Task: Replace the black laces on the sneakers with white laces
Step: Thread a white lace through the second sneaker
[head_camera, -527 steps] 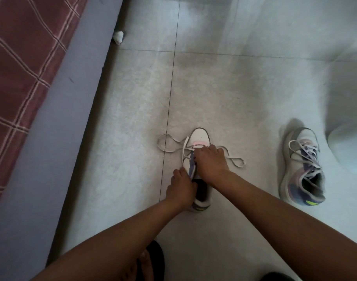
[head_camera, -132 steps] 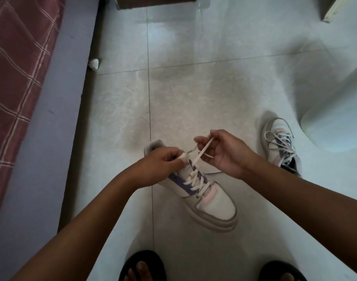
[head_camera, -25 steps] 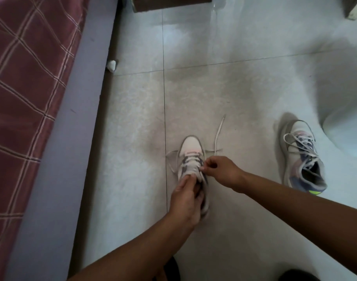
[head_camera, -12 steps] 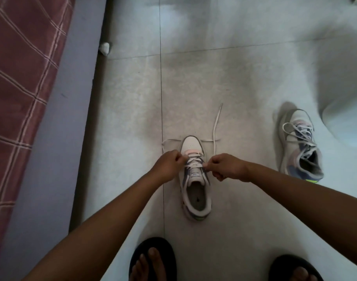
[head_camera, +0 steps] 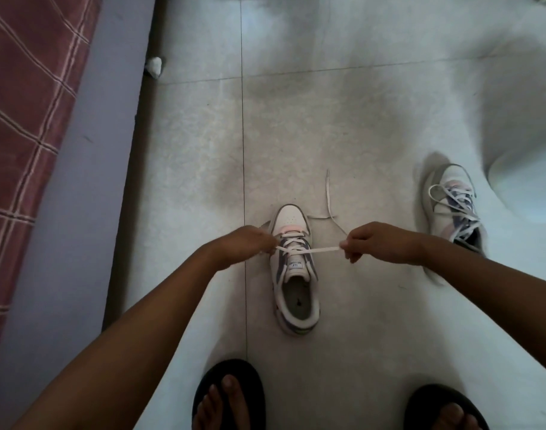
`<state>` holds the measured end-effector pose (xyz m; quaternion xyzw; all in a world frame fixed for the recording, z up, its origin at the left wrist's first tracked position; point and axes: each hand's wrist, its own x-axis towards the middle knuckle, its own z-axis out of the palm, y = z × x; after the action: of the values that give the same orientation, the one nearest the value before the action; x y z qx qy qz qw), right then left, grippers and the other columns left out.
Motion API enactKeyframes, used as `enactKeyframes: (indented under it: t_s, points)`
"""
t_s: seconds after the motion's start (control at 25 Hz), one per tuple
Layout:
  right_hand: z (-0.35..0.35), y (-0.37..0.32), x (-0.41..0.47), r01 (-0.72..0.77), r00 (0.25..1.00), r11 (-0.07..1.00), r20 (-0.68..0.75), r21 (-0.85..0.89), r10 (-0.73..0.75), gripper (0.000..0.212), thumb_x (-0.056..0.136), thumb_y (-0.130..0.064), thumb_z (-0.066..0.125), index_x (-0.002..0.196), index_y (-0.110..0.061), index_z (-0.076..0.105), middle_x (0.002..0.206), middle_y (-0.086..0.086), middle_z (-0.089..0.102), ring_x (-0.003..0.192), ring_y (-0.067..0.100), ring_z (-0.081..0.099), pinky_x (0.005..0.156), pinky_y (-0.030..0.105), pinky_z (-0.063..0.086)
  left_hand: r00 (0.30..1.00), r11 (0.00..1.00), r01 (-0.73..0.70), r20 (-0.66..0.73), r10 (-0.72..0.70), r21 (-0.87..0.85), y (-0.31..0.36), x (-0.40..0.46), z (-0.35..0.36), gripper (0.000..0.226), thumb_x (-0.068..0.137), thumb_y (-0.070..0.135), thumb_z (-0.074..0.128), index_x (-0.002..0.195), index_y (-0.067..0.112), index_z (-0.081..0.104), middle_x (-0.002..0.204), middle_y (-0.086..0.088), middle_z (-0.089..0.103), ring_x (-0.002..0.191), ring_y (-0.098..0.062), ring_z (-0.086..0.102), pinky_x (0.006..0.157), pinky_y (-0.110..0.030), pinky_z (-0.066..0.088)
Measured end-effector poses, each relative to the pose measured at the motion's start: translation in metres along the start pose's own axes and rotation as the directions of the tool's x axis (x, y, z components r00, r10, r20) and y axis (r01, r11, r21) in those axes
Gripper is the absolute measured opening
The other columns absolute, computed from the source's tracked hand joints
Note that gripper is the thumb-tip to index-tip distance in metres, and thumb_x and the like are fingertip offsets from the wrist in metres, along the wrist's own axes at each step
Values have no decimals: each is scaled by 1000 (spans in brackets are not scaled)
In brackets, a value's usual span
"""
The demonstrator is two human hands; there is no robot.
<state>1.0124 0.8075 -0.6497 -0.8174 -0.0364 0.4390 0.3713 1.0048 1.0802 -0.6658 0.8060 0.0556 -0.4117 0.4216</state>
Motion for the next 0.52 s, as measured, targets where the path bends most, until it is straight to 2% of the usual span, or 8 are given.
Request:
enactKeyframes:
  t_s: [0.12,0.2,0.28,0.36,0.52]
  points:
    - [-22,7,-20,69,995,995,-81,70,-63,35,84,-46,58,70,-18,73,80,-4,73,78,0,65,72,6,43,998,965,-44,-64,28,-259,2,-14,-27,39,93,34,53,63,12,69,68,-7,69,80,-20,69,80,-29,48]
    - [-34,14,-32,132,979,954,-186,270,-83,37,79,-44,57,65,-14,73,78,3,73,79,10,66,82,16,45,989,903,-128,-126,83,-409,2,-28,-49,45,87,39,56,48,17,63,52,-3,60,68,-20,68,79,-28,47]
    - [-48,17,-42,191,966,795,-252,575,-50,35,80,-33,56,55,-12,68,64,5,67,70,14,64,86,30,45,973,831,-215,-188,135,-513,4,-42,-72,42,79,43,58,46,18,60,48,0,54,59,-16,64,88,-34,48]
    - [-66,19,-50,220,966,610,-259,761,-26,38,83,-28,50,50,-15,63,54,1,56,61,13,61,82,35,52,954,776,-287,-240,179,-562,9,-56,-90,38,79,40,57,47,19,61,47,3,54,54,-13,61,92,-40,47]
    - [-98,16,-64,310,944,511,-324,802,-64,45,93,-32,40,54,-23,61,55,-6,51,66,10,62,77,32,57,898,709,-424,-365,246,-564,25,-82,-106,42,87,24,47,52,16,66,54,4,59,53,-9,59,77,-30,56]
